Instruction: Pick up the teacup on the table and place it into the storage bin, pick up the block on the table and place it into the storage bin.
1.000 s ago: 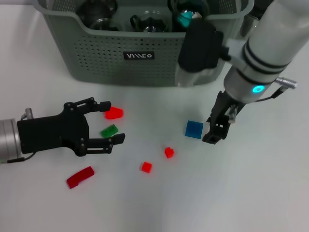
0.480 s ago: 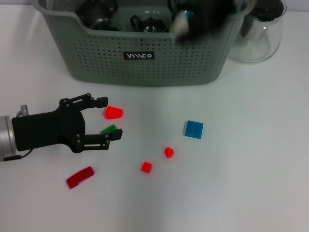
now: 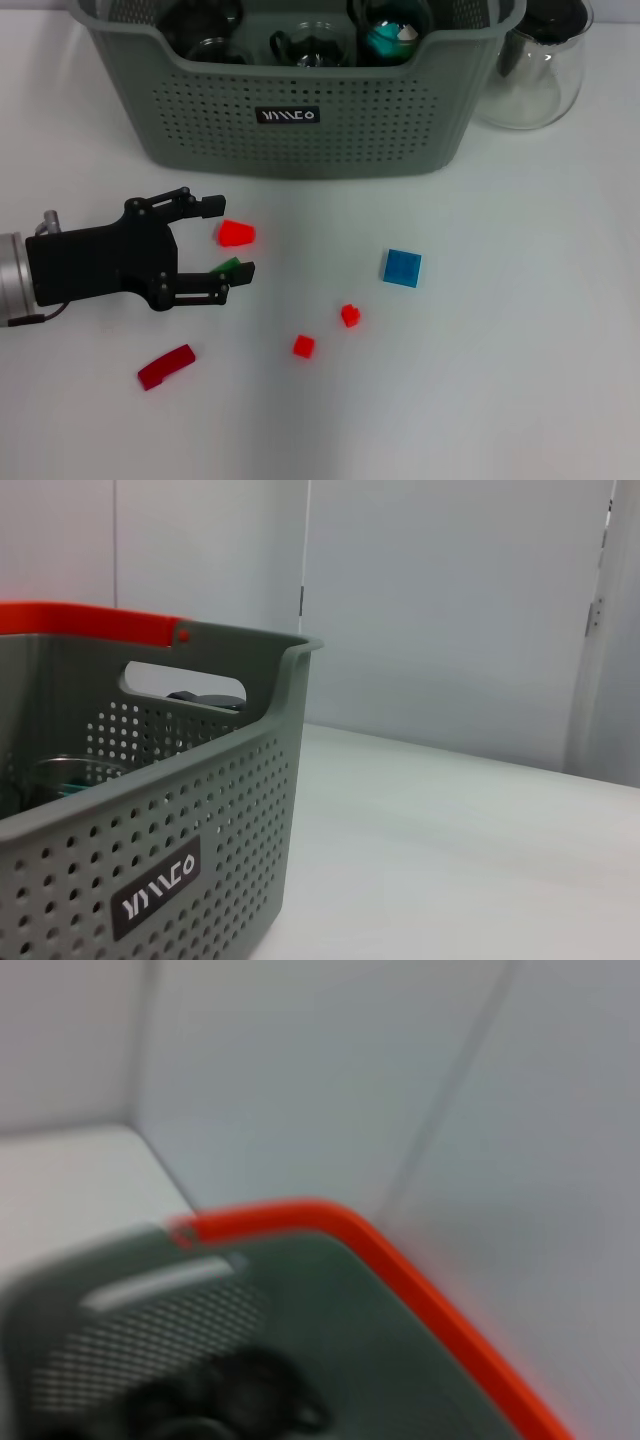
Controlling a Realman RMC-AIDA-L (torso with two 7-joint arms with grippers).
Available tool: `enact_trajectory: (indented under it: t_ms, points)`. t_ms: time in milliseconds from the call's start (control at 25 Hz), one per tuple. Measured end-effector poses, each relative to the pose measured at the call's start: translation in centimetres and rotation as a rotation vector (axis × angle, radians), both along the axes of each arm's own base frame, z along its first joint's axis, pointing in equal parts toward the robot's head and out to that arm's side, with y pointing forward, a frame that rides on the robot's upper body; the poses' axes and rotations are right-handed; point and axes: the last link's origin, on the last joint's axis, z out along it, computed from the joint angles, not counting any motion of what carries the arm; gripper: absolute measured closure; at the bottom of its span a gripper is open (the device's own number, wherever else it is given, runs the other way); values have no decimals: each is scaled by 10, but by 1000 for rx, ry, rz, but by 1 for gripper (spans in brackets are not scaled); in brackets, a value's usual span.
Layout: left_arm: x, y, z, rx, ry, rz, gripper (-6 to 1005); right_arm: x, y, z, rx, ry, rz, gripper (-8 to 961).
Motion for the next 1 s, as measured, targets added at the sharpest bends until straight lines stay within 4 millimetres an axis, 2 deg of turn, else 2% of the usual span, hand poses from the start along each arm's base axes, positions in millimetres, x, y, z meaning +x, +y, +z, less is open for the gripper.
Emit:
enact_trajectory:
  t_ms: [200,440,1000]
  points:
    - [0,1,-1,2,1,1,111,32,30,-37,58,-120,-24,528]
    - [0,2,-1,3,3,0,111,58,39,-65,74,-186,-22,528]
    - [-1,2,1,9,1,8,112,82,35,-70,66,-274,-65,528]
